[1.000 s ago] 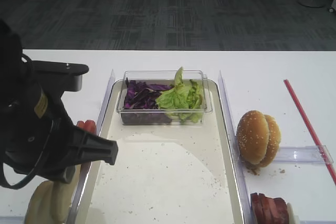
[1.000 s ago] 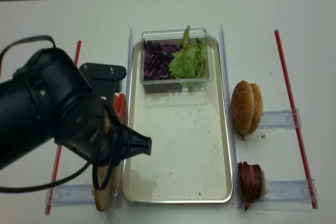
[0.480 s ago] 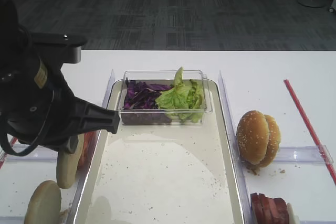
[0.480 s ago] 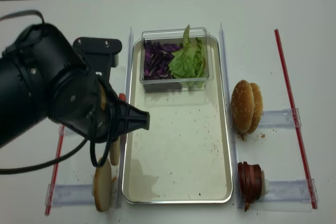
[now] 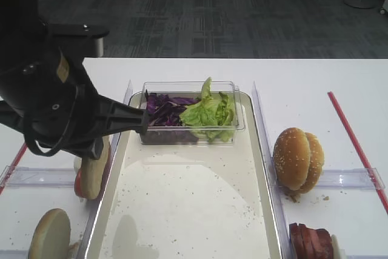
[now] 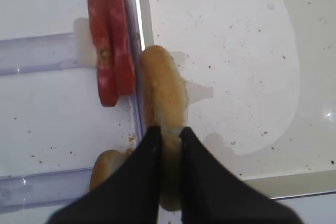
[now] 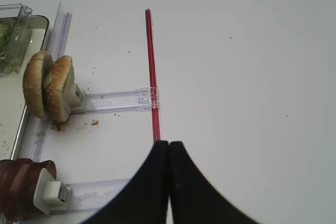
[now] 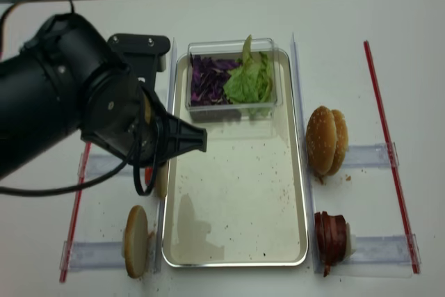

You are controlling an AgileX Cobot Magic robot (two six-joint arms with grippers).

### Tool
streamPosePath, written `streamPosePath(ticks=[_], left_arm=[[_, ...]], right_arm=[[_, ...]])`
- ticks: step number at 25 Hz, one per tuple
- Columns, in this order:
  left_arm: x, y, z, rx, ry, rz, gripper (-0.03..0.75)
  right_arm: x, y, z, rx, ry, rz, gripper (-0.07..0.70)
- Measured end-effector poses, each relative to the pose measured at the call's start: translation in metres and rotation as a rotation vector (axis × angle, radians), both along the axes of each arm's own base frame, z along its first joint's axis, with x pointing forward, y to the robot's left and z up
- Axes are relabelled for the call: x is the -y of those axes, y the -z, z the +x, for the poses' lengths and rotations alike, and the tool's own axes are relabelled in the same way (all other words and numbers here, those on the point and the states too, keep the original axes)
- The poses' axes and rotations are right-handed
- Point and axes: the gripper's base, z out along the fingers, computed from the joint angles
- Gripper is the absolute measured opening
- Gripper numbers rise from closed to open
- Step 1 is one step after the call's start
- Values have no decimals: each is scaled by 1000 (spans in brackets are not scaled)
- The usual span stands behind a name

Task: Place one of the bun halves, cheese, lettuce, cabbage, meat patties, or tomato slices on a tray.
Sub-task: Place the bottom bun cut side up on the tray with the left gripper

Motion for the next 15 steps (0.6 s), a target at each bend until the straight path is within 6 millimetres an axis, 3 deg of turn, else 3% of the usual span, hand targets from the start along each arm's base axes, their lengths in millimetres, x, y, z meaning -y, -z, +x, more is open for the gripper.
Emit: streamPosePath(ticks=[6,15], left_arm=[[11,5,5,-1,45,-59,43],[35,0,2,2,176,-310,43]], right_arm=[[0,0,0,0,0,0,36],[0,0,0,0,0,0,36]])
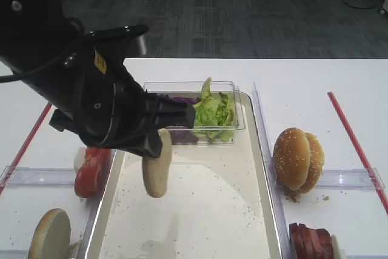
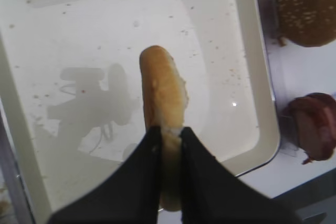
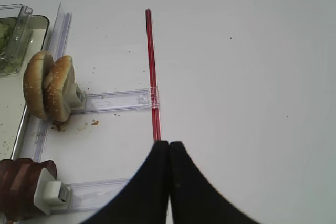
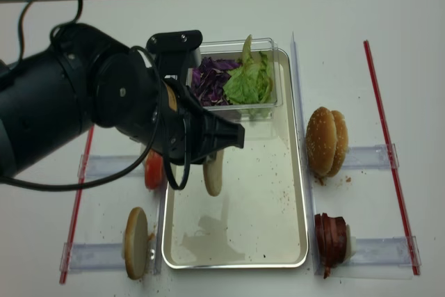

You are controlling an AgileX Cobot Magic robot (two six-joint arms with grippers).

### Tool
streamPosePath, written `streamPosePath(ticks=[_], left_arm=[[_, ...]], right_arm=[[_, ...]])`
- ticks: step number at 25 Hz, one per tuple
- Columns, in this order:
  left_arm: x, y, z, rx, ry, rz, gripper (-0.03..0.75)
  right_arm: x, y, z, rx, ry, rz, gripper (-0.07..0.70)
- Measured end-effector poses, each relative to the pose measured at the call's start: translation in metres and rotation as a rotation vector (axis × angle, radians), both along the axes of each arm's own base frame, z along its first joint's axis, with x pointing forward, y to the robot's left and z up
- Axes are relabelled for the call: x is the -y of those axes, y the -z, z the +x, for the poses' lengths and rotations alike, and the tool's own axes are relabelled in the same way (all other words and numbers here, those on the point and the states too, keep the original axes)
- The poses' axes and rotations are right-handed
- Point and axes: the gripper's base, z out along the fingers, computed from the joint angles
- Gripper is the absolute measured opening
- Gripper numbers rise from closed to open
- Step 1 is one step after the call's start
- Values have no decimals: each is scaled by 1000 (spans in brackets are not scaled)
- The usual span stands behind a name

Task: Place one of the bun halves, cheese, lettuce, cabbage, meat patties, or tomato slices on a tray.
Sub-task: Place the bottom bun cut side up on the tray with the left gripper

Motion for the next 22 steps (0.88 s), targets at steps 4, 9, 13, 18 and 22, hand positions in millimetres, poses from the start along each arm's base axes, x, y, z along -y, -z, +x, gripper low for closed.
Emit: streamPosePath(ticks=[4,9,13,18,22], left_arm=[[8,-3,-2,-9,45,-88,43],[15,-7,-5,-18,87,-168,43],[17,-8,-6,-19,98,-189,43],[18,6,3,-60,77,-180,43],[19,21,14,-96,52,-163,43]], right_arm=[[0,0,0,0,0,0,36],[0,0,0,0,0,0,36],[0,0,0,0,0,0,36],[0,0,0,0,0,0,36],[0,0,0,0,0,0,36]])
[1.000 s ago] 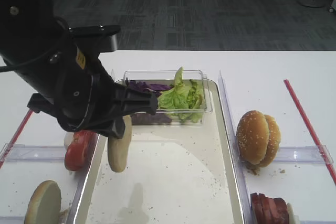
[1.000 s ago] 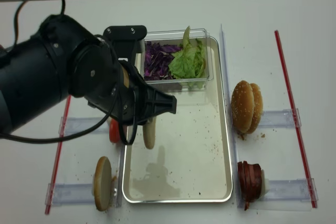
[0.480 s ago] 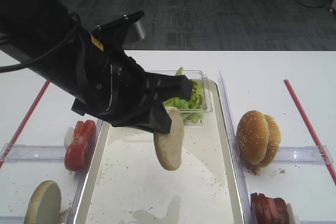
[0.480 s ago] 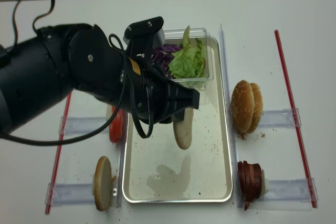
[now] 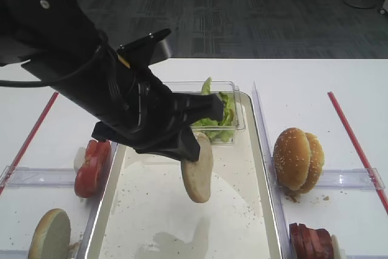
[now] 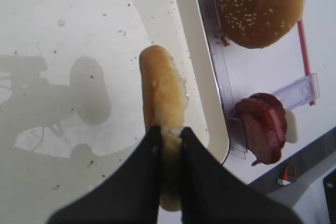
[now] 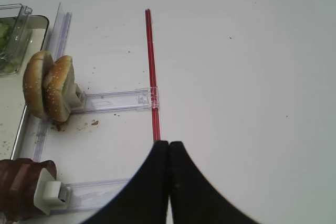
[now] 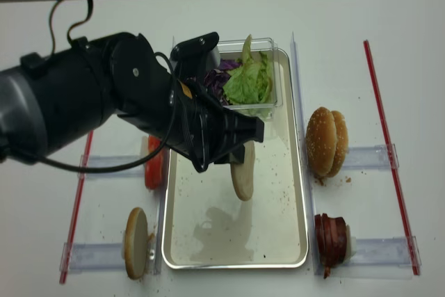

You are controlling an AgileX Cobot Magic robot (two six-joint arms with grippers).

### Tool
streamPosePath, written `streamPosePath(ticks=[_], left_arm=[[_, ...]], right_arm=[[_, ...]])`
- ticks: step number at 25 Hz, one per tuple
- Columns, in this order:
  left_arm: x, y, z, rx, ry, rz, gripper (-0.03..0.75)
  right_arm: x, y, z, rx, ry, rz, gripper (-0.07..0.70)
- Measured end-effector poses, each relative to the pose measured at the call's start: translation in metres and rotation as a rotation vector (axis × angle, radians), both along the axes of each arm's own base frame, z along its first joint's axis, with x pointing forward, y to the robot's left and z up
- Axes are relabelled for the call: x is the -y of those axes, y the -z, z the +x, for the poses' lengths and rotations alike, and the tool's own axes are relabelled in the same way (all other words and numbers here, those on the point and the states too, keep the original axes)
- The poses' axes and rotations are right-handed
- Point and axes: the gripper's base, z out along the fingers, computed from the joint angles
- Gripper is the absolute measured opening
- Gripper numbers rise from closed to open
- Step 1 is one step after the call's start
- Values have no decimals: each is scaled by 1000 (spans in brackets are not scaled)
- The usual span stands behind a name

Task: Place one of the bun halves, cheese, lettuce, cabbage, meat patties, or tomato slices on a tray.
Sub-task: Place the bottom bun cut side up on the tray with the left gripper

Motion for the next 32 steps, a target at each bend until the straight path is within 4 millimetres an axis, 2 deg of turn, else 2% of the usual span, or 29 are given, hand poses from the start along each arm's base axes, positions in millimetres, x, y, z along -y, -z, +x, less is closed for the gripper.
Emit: streamPosePath(ticks=[17,26,29,32], left_arm=[[7,63,34,-110,-10,-19,43],[0,67,39,-125,-23,-13,45],[-3,67,41,-133,-31,-14,83],[-3,67,41,-134,-29,-12,191]], right_arm=[[0,0,0,0,0,0,36],[0,0,0,0,0,0,36],[0,0,0,0,0,0,36],[0,0,0,0,0,0,36]])
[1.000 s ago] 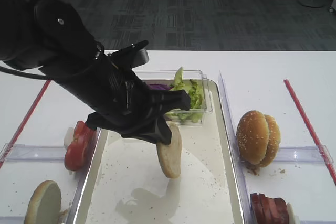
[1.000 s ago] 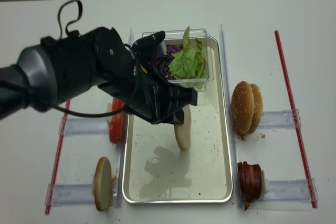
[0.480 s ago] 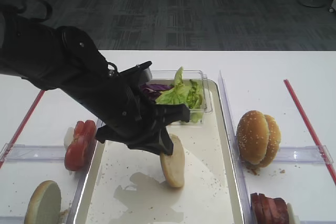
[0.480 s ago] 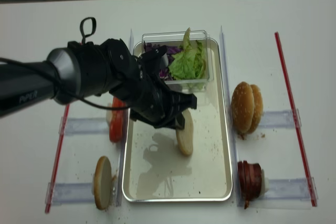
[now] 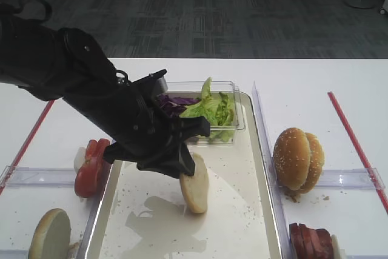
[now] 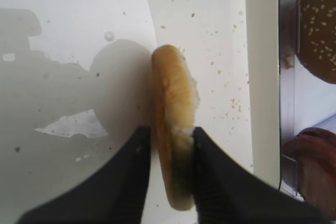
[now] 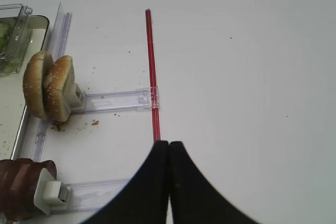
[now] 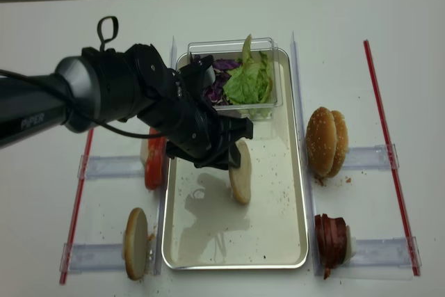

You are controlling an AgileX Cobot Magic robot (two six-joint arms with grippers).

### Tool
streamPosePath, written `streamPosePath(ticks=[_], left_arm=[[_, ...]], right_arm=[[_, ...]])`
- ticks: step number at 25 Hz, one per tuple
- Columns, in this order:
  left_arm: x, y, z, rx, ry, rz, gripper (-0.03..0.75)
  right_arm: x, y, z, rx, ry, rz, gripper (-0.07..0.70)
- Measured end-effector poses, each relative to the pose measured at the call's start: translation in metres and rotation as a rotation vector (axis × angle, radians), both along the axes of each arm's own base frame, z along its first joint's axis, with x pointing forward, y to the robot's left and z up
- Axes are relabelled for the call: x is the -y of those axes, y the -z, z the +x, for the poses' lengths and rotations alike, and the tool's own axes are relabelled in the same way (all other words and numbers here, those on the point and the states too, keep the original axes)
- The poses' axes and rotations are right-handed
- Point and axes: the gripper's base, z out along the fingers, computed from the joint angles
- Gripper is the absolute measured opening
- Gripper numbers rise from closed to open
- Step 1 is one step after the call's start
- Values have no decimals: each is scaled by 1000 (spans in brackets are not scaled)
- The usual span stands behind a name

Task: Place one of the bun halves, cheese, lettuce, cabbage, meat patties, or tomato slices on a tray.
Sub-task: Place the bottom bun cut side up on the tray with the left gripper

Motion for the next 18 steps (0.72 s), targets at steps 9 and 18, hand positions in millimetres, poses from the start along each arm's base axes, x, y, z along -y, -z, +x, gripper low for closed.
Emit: streamPosePath(ticks=[9,18], left_arm=[[-4,2,0,-8,-11,50,547],[-5,3,-1,-13,-5,63,566]], right_arm=[[0,0,0,0,0,0,36],[0,0,0,0,0,0,36]])
